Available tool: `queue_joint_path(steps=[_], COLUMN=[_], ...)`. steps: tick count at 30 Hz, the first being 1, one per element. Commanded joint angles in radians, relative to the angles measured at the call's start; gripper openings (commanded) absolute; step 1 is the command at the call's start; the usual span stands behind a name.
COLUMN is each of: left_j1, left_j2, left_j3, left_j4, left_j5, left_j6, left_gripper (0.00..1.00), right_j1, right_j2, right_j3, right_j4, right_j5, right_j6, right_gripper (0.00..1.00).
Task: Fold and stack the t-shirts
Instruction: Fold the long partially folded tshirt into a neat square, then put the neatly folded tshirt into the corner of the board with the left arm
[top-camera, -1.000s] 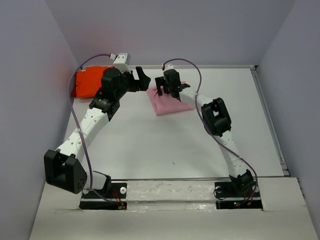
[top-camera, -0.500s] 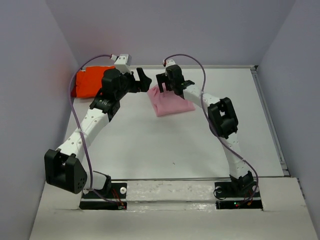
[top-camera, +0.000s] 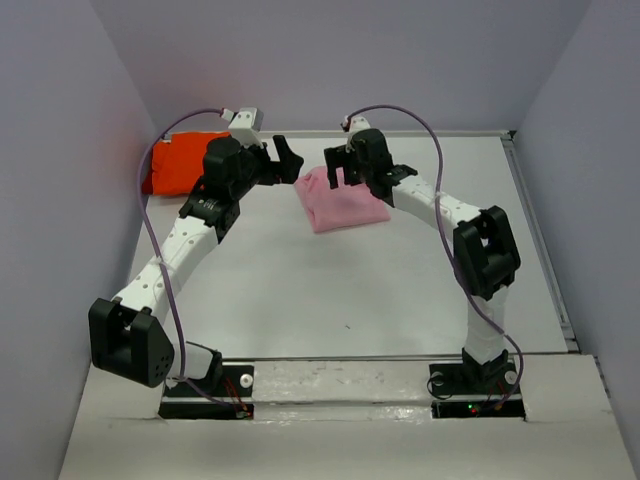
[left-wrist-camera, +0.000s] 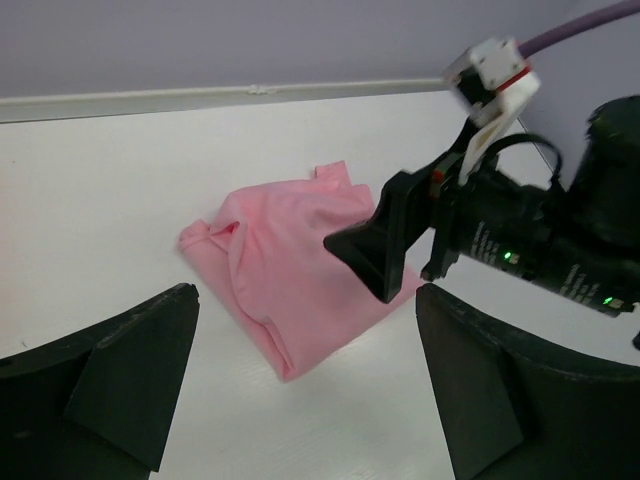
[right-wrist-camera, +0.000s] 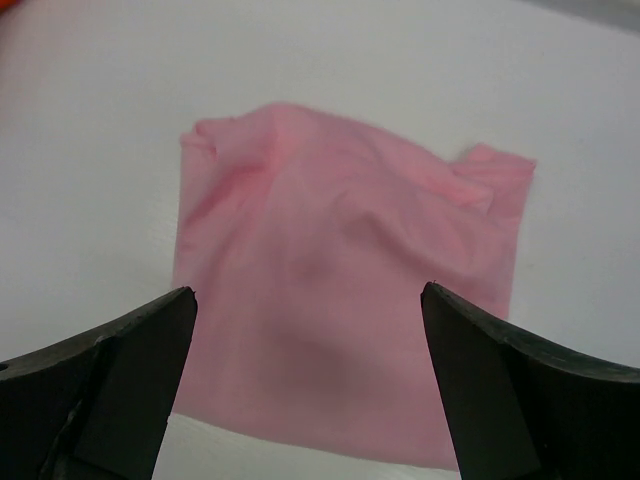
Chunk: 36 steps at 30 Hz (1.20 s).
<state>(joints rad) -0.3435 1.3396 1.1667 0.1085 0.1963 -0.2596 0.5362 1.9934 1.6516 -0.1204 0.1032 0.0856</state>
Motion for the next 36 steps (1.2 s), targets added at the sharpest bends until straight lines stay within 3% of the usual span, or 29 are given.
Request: queue_joint_path(steps=[1,11,21,28,32,36], left_j1=[0.011,0.011,0.014,0.015,0.015,0.017], left_j2=[-0.025,-0.025,-0.005,0.007,0.021,0.027], left_j3=[-0.004,-0.001,0.007,0.002,0.014,0.014], left_j4=[0.046,0.042,0.028,0.030,0.017,0.010], left_j5=[0.018,0.011,-0.003,0.022,0.023,0.006], left_j6=[0.002,0.005,-0.004,-0.013,-0.004,0.006], left_gripper=[0.99,0.99,0.99,0.99,0.99,0.99], right_j1=[-0.004,-0.004,0.051,0.088,0.099,0.111], right_j2=[0.053,0.128,-0.005,-0.070,-0.117,-0.185], right_j3=[-0.093,-0.108,-0.416,-0.542,-0.553,-0.414], right_j4=[0.027,0.007,0.033,0.045,0.025,-0.097], right_j5=[-0.135,-0.201,-0.109,-0.070,-0.005,0.087], right_j6=[0.088,0.170,0.295,0.342,0.315,0.131], right_gripper=[0.99,0.97,0.96,0.96,0.98,0.99])
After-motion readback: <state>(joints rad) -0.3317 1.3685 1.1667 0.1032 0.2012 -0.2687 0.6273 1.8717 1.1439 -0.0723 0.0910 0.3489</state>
